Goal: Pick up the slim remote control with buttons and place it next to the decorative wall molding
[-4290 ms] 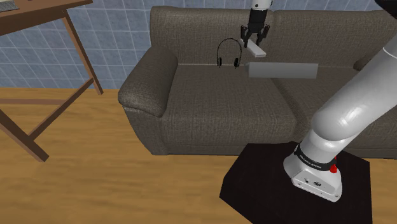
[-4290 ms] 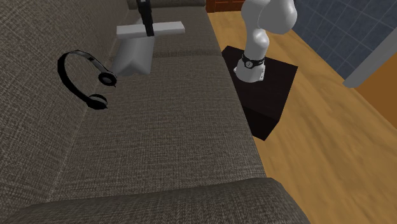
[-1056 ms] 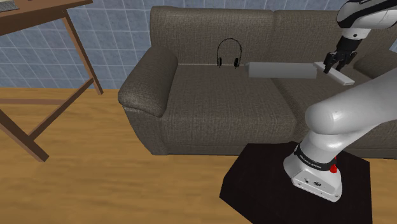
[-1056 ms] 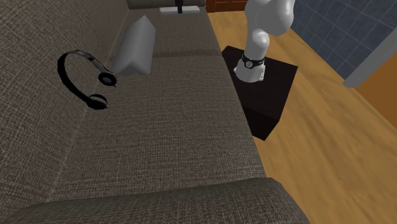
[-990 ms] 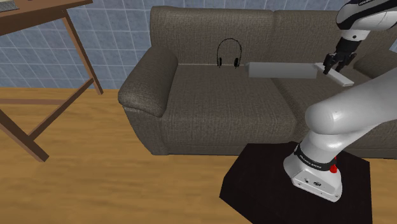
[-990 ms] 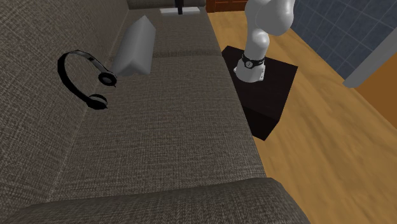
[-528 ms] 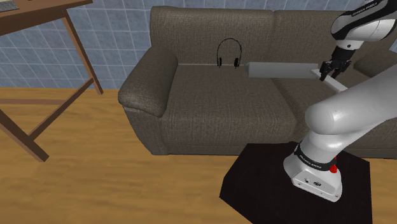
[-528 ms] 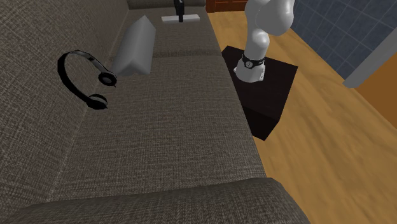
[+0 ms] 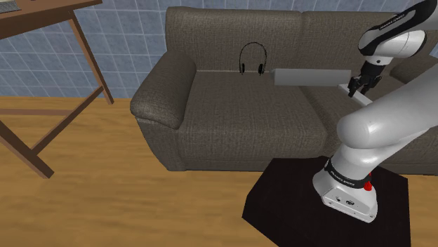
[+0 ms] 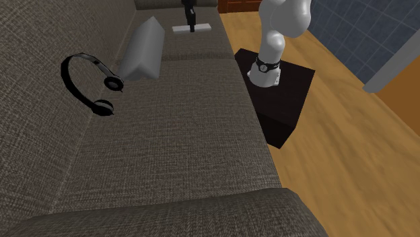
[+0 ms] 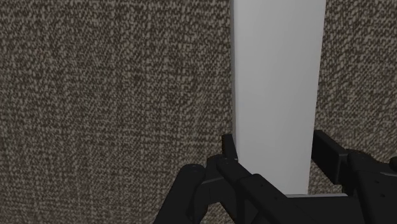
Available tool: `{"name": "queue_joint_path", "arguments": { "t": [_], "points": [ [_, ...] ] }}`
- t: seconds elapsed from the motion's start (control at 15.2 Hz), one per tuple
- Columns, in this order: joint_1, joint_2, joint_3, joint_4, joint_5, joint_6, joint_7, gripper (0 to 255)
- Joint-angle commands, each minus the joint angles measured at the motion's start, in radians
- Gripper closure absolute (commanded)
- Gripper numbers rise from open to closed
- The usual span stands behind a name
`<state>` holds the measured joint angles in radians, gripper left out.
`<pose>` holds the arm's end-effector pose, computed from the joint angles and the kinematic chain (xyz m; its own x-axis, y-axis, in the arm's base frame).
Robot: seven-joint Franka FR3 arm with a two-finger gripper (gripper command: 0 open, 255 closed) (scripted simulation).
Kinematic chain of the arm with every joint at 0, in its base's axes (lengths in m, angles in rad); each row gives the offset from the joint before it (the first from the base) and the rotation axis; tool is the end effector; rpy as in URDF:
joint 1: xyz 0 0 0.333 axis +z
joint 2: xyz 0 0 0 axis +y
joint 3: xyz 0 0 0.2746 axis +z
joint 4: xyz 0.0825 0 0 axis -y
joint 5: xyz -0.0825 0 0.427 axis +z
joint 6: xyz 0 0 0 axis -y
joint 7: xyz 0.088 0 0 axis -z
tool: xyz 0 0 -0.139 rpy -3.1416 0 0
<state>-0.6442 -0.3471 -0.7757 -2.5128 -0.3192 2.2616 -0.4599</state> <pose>0.0856 -0.4754 0.2726 0.7463 -0.6653 0.0184 -0.6656 -0.7461 0.0192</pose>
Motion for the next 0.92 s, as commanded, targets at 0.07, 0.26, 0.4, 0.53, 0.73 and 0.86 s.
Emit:
{"name": "queue_joint_path", "arguments": {
  "t": [0.07, 0.26, 0.4, 0.53, 0.73, 0.86],
  "points": [
    [0.010, 0.031, -0.018, -0.017, 0.011, 0.047, -0.010, 255],
    [0.016, 0.052, -0.030, -0.028, 0.019, 0.077, -0.018, 255],
    [0.016, 0.053, -0.030, -0.028, 0.019, 0.077, -0.018, 255],
    [0.016, 0.053, -0.030, -0.028, 0.019, 0.077, -0.018, 255],
    [0.016, 0.053, -0.030, -0.028, 0.019, 0.077, -0.018, 0],
    [0.016, 0.053, -0.030, -0.028, 0.019, 0.077, -0.018, 0]
  ]
}}
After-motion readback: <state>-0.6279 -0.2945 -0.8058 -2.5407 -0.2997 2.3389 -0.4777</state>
